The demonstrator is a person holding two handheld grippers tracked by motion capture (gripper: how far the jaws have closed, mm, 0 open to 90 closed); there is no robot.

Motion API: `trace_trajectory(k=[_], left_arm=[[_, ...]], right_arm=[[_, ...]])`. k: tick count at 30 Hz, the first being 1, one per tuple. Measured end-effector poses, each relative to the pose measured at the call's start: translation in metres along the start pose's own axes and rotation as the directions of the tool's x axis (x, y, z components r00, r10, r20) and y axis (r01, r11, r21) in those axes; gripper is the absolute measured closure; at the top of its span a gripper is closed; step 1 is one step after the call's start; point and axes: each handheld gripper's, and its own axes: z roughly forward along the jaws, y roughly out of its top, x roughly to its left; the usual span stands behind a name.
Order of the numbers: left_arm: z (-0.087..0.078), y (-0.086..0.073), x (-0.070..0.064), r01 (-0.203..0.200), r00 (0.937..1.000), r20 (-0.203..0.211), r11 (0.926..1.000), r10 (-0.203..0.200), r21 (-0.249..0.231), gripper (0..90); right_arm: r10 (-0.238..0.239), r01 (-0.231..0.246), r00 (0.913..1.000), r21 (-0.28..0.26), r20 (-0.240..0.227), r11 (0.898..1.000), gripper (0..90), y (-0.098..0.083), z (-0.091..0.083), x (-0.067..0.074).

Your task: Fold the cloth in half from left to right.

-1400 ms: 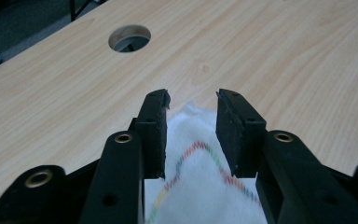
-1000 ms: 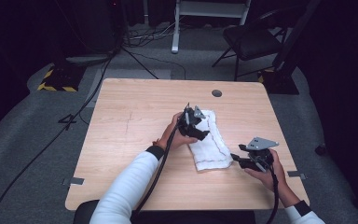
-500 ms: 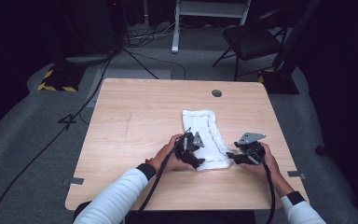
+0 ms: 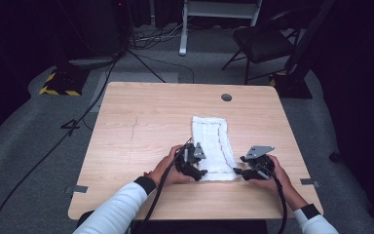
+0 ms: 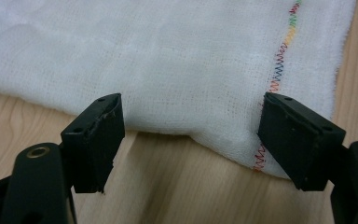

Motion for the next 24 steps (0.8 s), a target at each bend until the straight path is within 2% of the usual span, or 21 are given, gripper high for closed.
trace_trajectory(k=[6,8,9,10,12,17,19,20,22,24], left_arm=[[-0.008,-0.013,-0.002,0.031,0.9990,0.032,0.9995,-0.031,0.000,22.9],[-0.011,-0.019,-0.003,0.053,0.9976,0.046,0.9986,-0.052,-0.005,23.0],[-0.011,-0.019,-0.003,0.053,0.9976,0.046,0.9986,-0.052,-0.005,23.1],[-0.014,-0.024,-0.006,0.071,0.9956,0.062,0.9974,-0.071,-0.007,23.1],[-0.017,-0.029,-0.009,0.078,0.9944,0.072,0.9969,-0.077,-0.009,22.9],[-0.022,-0.032,-0.016,0.073,0.9952,0.066,0.9973,-0.072,-0.009,23.0],[-0.024,-0.032,-0.016,0.055,0.9957,0.075,0.9984,-0.054,-0.013,22.9],[-0.025,-0.031,-0.016,0.052,0.9948,0.089,0.9985,-0.051,-0.017,22.3],[-0.028,-0.030,-0.013,0.045,0.9958,0.082,0.9980,-0.042,-0.044,21.5],[-0.029,-0.029,-0.011,0.046,0.9960,0.079,0.9979,-0.042,-0.045,21.4]], right_arm=[[0.002,-0.002,0.9998,-0.003,-0.020,1.000,43.1,-0.001,-0.003,0.021],[-0.004,0.004,0.9996,-0.009,-0.027,1.000,43.1,-0.003,-0.004,0.028],[-0.004,0.004,0.9996,-0.009,-0.027,1.000,43.1,-0.003,-0.004,0.028],[-0.004,0.003,0.9992,-0.013,-0.040,1.000,43.0,-0.004,-0.006,0.035],[0.007,-0.008,0.9982,-0.014,-0.060,1.000,42.7,-0.006,-0.007,0.039],[0.008,-0.009,0.9971,-0.014,-0.075,1.000,38.4,-0.007,-0.007,0.043],[-0.006,0.004,0.9975,-0.017,-0.071,1.000,37.5,-0.005,-0.008,0.041],[-0.003,0.001,0.9974,-0.027,-0.072,1.000,37.5,-0.005,-0.009,0.040],[0.004,-0.007,0.9979,-0.052,-0.065,0.999,37.5,-0.004,-0.013,0.035],[0.007,-0.011,0.9990,-0.082,-0.045,0.997,38.1,-0.001,-0.016,0.028]])
